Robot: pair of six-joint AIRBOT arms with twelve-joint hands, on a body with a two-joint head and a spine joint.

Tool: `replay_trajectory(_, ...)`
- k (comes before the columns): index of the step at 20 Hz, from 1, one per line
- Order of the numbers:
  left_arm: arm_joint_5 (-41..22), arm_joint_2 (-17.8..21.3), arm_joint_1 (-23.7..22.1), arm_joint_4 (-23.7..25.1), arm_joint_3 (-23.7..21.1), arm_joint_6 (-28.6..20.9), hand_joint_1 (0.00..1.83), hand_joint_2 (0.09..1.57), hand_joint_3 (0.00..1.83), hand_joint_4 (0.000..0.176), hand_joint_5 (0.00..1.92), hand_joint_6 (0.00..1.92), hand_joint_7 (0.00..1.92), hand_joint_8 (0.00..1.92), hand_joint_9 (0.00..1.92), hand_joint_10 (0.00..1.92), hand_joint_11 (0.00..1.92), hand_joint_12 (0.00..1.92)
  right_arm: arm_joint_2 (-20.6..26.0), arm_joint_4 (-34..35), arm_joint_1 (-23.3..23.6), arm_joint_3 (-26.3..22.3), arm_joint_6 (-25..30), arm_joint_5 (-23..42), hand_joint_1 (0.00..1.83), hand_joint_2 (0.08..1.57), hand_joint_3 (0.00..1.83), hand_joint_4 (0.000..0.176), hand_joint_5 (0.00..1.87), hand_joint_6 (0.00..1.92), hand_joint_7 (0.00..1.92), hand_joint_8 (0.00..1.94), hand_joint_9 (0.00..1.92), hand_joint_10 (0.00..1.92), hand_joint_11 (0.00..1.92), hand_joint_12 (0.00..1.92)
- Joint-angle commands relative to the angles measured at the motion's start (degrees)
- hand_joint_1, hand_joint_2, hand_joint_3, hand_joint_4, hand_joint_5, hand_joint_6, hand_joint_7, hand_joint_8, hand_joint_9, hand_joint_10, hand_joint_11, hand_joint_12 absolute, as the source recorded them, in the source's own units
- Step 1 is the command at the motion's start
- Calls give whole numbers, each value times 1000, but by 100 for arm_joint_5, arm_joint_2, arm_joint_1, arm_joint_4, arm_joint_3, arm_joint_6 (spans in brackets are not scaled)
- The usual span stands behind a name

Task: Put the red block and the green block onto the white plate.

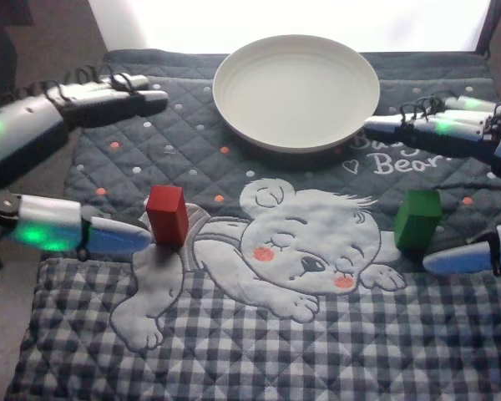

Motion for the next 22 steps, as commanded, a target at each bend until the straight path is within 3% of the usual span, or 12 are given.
replay_trajectory(1,-465,-27,-78,24,31,-89,814,821,1,32,289,0,134,0,103,2,0,526,27,175,81,41,24,530,858,881,0,153,259,7,379,3,376,6,45,976)
replay_trajectory(2,-340,-64,-145,122,69,-120,830,828,2,23,316,4,165,4,130,7,0,559,1,143,84,61,24,451,858,879,0,171,266,8,368,0,370,3,27,972)
replay_trajectory(3,-254,-91,-193,189,90,-134,842,835,2,19,334,4,206,7,157,11,0,602,-15,132,84,76,24,411,861,878,0,156,270,7,354,0,370,3,34,976)
replay_trajectory(4,-160,-120,-233,261,115,-161,841,835,0,33,363,3,271,8,233,23,0,796,-35,126,85,97,24,372,893,872,0,138,306,5,372,1,400,6,48,968)
replay_trajectory(5,-90,-149,-263,327,148,-203,847,828,0,30,374,3,301,9,281,28,0,920,-49,122,85,111,24,347,892,860,0,139,335,1,393,0,435,6,88,929)
replay_trajectory(7,80,-219,-332,465,236,-308,866,826,0,27,388,5,277,4,270,12,0,861,-64,120,85,133,24,322,888,873,0,104,391,0,455,0,513,5,216,776)
replay_trajectory(10,209,-253,-385,530,289,-309,906,836,2,28,420,4,302,3,250,4,0,749,-123,122,88,157,25,321,951,868,0,74,440,0,517,1,627,10,267,953)
replay_trajectory(12,253,-265,-389,532,314,-309,880,852,5,28,450,3,340,4,327,18,0,978,-195,142,105,193,25,322,958,849,0,85,488,1,579,4,696,18,321,1016)
replay_trajectory(13,280,-279,-389,532,326,-309,895,868,8,3,458,2,378,9,378,25,0,1032,-230,149,120,210,25,322,963,850,0,78,491,1,590,5,712,22,338,1024)
replay_trajectory(18,336,-352,-389,534,376,-309,853,951,11,0,583,9,578,11,510,11,69,945,-381,206,160,264,39,322,985,893,1,61,516,1,741,23,792,44,345,1150)
replay_trajectory(21,366,-426,-399,532,420,-310,997,991,2,0,747,8,752,10,675,32,138,1177,-460,245,175,305,61,323,999,921,3,51,524,3,818,41,844,73,393,1221)
replay_trajectory(22,388,-450,-411,532,430,-310,1040,1023,6,0,824,15,833,22,740,56,115,1354,-470,245,177,308,63,323,1014,917,1,41,563,7,884,65,859,224,469,1233)
